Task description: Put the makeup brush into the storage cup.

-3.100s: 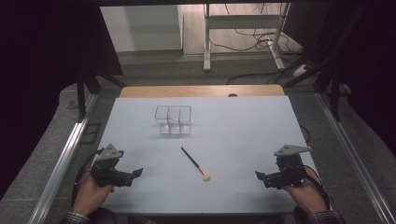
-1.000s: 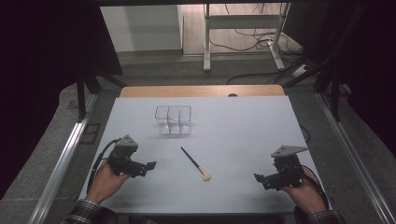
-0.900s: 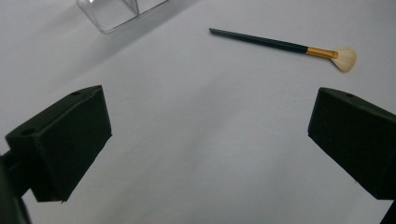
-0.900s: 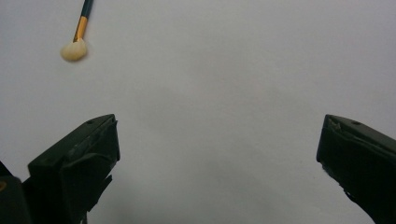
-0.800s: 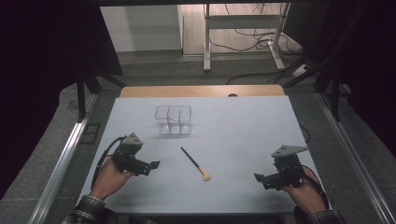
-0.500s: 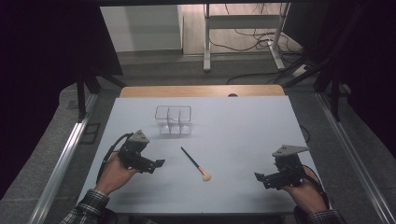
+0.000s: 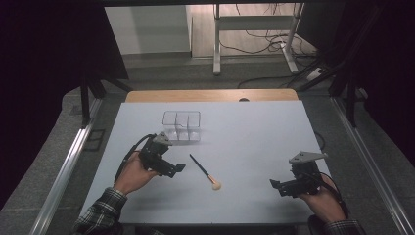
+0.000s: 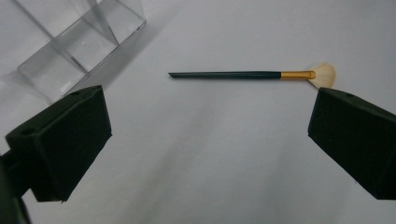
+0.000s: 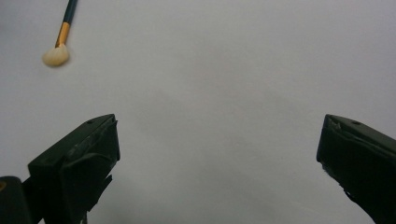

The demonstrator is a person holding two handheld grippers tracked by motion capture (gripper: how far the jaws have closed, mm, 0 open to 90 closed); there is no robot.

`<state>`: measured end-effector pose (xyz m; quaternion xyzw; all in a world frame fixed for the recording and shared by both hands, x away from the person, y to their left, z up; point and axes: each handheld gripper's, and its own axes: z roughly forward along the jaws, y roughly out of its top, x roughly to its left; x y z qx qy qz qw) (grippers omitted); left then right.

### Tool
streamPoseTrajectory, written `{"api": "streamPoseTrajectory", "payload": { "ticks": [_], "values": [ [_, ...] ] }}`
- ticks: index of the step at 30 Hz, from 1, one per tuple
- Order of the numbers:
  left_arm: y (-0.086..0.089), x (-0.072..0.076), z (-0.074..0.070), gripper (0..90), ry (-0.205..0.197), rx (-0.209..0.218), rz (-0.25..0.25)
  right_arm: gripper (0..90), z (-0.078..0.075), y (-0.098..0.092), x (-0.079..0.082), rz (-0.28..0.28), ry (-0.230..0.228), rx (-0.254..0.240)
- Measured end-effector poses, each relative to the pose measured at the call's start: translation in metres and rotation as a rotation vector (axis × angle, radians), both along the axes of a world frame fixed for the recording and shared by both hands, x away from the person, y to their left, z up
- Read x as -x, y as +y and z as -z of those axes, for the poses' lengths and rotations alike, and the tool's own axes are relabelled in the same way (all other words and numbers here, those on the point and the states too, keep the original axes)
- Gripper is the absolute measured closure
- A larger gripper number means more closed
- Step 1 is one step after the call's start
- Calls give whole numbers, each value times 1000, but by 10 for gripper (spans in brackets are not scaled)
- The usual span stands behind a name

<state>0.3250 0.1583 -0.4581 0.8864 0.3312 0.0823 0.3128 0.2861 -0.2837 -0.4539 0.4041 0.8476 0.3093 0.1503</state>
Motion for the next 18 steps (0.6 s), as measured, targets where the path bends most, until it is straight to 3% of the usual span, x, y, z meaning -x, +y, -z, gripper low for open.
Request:
{"api": "streamPoseTrajectory", "payload": {
  "ticks": [8,18],
  "values": [
    [-15,-9,5,1,27,-16,41,0,0,-4,0,8,0,0],
    [-39,-20,8,1,37,-71,110,0,1,-3,-1,0,6,6]
  ]
}}
